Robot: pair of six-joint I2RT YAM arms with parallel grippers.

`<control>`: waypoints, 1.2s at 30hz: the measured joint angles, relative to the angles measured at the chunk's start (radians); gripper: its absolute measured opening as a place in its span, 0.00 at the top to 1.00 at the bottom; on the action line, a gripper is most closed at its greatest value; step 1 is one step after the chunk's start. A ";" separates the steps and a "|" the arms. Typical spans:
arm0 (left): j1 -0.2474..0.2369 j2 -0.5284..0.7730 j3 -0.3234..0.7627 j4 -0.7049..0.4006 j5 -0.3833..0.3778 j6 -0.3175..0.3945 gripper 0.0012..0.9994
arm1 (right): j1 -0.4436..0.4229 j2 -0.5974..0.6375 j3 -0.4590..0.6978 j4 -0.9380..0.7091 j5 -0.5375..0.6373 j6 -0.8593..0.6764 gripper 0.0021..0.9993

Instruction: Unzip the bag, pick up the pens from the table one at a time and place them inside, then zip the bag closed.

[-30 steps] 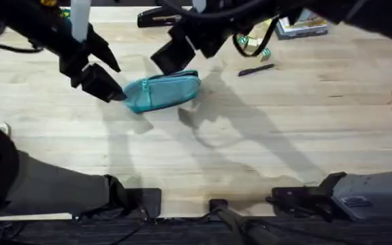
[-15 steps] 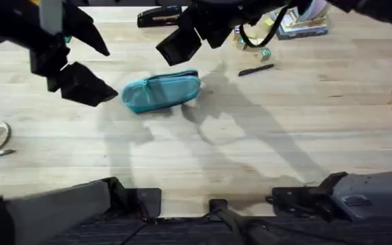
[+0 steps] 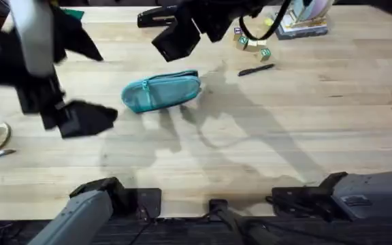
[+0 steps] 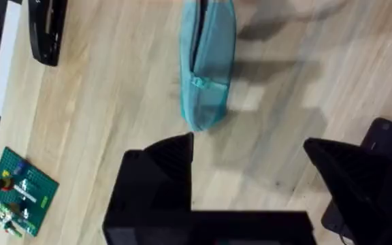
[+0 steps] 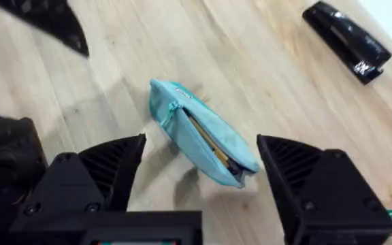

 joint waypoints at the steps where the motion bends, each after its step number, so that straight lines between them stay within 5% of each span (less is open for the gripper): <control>1: 0.000 -0.027 -0.034 0.016 -0.002 -0.001 0.01 | 0.000 0.000 0.005 0.001 0.000 -0.005 0.00; 7: 0.000 -0.150 -0.198 0.118 -0.018 -0.077 0.01 | 0.001 0.000 0.009 -0.001 -0.003 -0.049 0.00; 15: 0.000 -0.176 -0.223 0.130 -0.015 -0.151 0.01 | 0.010 0.000 0.009 0.055 -0.003 -0.129 0.03; 17: 0.000 -0.176 -0.223 0.130 -0.013 -0.163 0.01 | 0.009 0.000 0.009 0.086 -0.003 -0.139 0.13; 24: 0.000 -0.176 -0.223 0.130 -0.010 -0.182 0.01 | 0.009 0.027 0.010 0.160 -0.003 -0.153 0.92; 36: 0.000 -0.176 -0.223 0.133 -0.004 -0.185 0.01 | 0.024 0.060 0.010 0.121 -0.003 -0.471 0.97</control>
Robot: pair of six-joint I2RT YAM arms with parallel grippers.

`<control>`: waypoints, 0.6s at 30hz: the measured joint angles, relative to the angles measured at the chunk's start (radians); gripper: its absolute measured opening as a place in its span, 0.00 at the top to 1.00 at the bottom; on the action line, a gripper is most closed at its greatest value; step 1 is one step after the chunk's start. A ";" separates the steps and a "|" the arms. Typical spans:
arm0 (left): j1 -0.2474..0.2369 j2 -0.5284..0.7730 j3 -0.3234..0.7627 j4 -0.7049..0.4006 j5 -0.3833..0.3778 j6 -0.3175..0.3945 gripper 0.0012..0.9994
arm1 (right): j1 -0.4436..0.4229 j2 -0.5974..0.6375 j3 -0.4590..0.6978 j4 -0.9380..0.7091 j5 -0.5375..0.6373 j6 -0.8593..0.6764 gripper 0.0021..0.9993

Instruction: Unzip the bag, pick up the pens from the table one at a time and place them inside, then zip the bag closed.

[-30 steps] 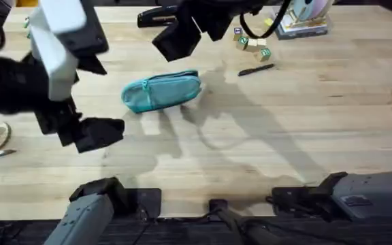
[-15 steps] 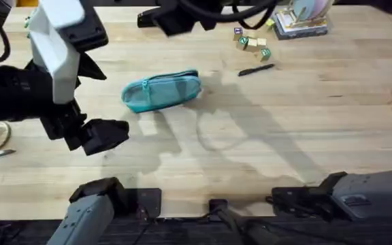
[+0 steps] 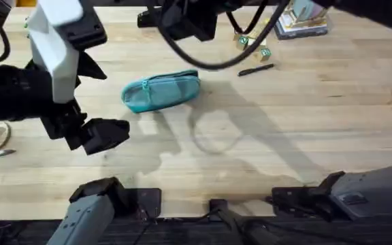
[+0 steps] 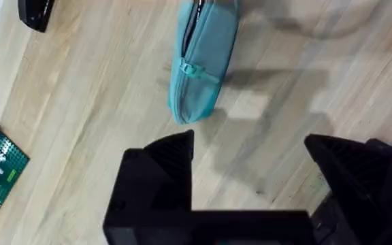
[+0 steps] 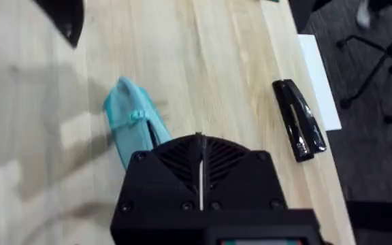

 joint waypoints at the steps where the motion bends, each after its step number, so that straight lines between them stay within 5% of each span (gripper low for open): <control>1: 0.000 0.000 0.000 0.000 0.000 0.000 0.01 | 0.002 0.006 0.000 -0.008 0.000 -0.027 0.97; 18: 0.000 0.000 0.000 0.000 0.003 0.000 0.01 | 0.013 0.161 0.000 -0.085 -0.029 -0.172 0.97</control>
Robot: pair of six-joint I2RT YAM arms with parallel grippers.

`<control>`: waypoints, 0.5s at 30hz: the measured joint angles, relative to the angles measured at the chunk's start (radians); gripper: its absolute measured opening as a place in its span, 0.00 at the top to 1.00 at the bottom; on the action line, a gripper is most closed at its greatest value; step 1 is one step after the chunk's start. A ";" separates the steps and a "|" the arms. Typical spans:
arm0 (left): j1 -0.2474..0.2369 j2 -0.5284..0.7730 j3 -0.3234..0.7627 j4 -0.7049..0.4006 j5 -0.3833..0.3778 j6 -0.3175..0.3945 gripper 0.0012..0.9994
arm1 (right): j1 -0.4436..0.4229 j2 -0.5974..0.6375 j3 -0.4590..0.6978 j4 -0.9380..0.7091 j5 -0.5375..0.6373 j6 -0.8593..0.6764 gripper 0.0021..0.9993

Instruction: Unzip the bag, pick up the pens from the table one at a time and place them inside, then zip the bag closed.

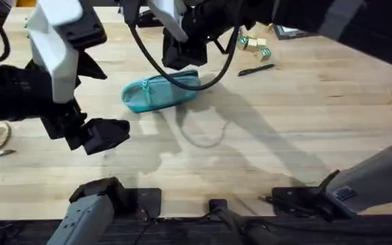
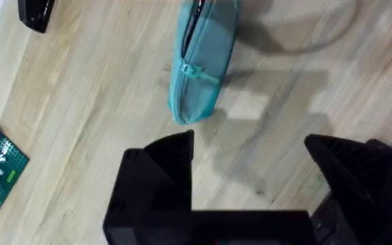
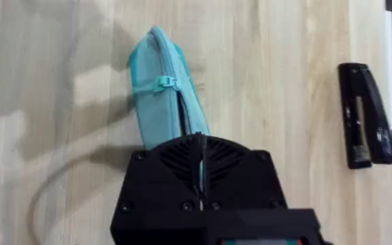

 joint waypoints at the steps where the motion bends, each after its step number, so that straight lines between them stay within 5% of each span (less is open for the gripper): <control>1: 0.000 0.000 0.000 0.000 0.000 0.000 0.01 | 0.000 0.007 0.000 0.000 -0.008 -0.001 0.97; 15: 0.000 0.000 0.000 0.000 0.000 0.000 0.01 | 0.017 0.089 0.000 0.006 -0.038 -0.041 0.97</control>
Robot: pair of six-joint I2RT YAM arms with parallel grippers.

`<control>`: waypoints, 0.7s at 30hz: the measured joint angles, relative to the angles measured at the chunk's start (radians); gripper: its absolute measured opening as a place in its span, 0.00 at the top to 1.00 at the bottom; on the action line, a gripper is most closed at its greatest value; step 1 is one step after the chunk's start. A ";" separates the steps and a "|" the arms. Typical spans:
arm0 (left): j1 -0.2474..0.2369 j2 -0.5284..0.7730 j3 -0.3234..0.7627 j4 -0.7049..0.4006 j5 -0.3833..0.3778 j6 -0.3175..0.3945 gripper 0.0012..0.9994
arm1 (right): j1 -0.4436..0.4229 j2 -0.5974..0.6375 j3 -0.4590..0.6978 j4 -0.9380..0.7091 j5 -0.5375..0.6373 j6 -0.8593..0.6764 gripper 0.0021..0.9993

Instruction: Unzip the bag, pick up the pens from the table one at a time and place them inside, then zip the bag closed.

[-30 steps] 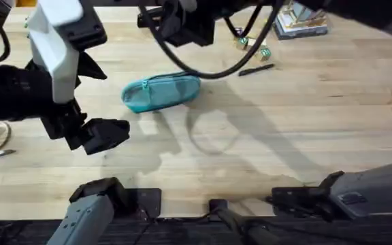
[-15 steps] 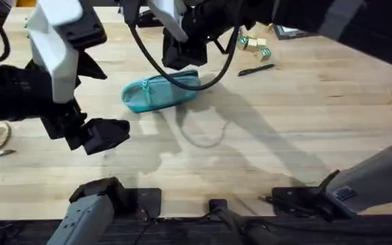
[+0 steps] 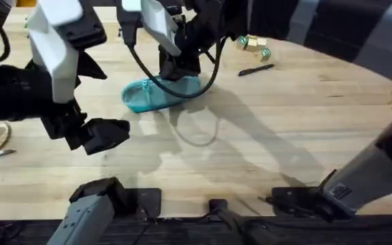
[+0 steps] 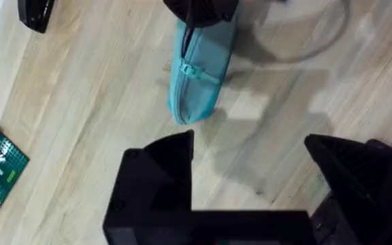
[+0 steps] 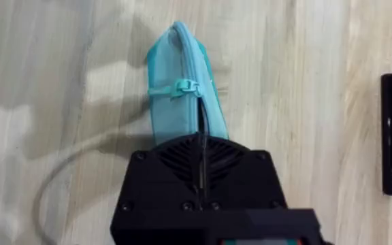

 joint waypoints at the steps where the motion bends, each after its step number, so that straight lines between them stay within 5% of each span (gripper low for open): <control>1: 0.000 0.000 0.000 0.000 0.000 0.000 0.01 | 0.001 0.004 0.000 0.002 0.000 -0.001 0.97; 21: 0.000 0.000 0.000 0.000 0.000 0.000 0.01 | 0.003 0.103 0.000 0.063 -0.001 -0.011 0.97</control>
